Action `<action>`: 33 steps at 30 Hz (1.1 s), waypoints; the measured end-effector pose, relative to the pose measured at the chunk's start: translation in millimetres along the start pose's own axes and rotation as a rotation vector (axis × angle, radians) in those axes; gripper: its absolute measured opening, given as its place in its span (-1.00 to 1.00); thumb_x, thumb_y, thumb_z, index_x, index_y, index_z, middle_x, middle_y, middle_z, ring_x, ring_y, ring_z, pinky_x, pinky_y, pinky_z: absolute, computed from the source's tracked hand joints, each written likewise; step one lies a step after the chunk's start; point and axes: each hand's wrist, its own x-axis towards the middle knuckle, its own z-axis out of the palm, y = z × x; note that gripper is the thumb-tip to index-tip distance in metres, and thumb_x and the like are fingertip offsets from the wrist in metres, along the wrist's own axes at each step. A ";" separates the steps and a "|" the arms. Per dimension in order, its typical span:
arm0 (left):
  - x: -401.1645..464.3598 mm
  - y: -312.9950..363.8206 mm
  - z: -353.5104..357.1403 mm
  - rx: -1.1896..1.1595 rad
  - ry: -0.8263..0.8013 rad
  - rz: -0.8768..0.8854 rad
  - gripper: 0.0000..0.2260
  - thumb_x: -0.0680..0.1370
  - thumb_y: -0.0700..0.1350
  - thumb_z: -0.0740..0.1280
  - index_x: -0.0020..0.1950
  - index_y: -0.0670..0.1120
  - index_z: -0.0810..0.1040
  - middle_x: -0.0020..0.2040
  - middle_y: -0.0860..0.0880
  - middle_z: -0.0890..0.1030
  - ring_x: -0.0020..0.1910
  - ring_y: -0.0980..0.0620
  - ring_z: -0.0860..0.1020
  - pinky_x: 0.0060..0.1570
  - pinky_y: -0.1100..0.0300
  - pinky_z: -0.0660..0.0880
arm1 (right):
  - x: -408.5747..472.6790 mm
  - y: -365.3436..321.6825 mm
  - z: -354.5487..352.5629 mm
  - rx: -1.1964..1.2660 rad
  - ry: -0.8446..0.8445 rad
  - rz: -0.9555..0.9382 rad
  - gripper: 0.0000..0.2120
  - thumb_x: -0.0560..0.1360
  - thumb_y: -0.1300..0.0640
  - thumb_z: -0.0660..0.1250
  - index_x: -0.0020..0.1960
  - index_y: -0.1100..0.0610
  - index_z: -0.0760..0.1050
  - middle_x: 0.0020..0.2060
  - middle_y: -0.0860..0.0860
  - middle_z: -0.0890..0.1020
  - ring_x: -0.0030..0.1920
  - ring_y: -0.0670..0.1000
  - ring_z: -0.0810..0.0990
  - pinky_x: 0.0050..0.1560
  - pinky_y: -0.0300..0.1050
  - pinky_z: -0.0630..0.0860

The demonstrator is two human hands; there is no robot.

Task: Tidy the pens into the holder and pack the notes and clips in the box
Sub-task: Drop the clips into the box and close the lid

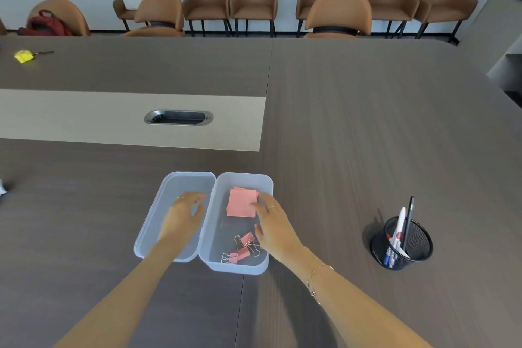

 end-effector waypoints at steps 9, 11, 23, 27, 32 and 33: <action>21.8 -42.6 -6.2 0.236 0.070 -0.461 -0.12 0.41 0.21 0.39 0.55 -0.02 -0.01 0.54 -0.23 0.12 0.51 -0.24 0.11 0.43 -0.23 0.08 | -22.5 -6.2 -1.3 0.561 0.005 0.387 -0.43 0.59 0.19 0.21 0.51 0.00 0.05 0.47 -0.01 0.27 0.41 0.00 0.37 0.37 -0.09 0.36; 25.5 -54.1 -7.1 0.139 0.033 -0.599 -0.09 0.38 0.24 0.39 0.54 -0.06 -0.02 0.49 -0.23 0.22 0.47 -0.25 0.21 0.40 -0.25 0.13 | -21.8 -7.5 0.8 0.637 0.003 0.431 -0.47 0.59 0.19 0.21 0.49 -0.01 0.11 0.39 -0.04 0.39 0.38 0.01 0.42 0.36 -0.06 0.39; 33.9 20.1 -98.2 -0.048 -0.067 -0.136 -0.84 0.53 -0.06 0.25 0.05 0.03 0.58 -0.04 -0.08 0.66 -0.04 -0.12 0.61 -0.07 0.11 0.44 | -19.8 -6.5 -4.2 0.776 -0.004 0.520 -0.58 0.58 0.10 0.24 0.41 0.01 0.27 0.36 -0.02 0.45 0.34 0.03 0.48 0.30 -0.04 0.47; 16.5 67.9 -79.7 -0.275 -0.363 0.046 -0.60 0.53 -0.14 0.28 0.32 0.17 0.39 0.24 0.16 0.54 0.21 0.12 0.51 0.21 0.16 0.40 | -20.9 -2.1 -3.3 0.818 -0.008 0.532 -0.56 0.54 0.03 0.29 0.40 -0.01 0.29 0.36 -0.03 0.46 0.33 0.02 0.49 0.28 -0.05 0.47; -1.4 90.1 -18.2 -0.489 -0.346 -0.004 -0.39 0.54 -0.12 0.30 0.51 0.18 0.13 0.44 0.17 0.25 0.38 0.11 0.27 0.28 0.21 0.22 | -24.2 -0.8 -6.6 0.848 -0.023 0.529 -0.56 0.55 0.06 0.29 0.39 0.03 0.31 0.35 -0.03 0.48 0.32 0.01 0.49 0.26 -0.11 0.48; -3.0 94.8 -9.0 -0.505 -0.308 -0.018 -0.40 0.55 -0.18 0.30 0.52 0.13 0.15 0.41 0.12 0.28 0.30 0.10 0.31 0.19 0.23 0.24 | -25.0 -1.7 -7.0 0.863 -0.019 0.534 -0.56 0.55 0.07 0.28 0.40 0.04 0.31 0.35 -0.02 0.48 0.32 0.02 0.49 0.27 -0.11 0.47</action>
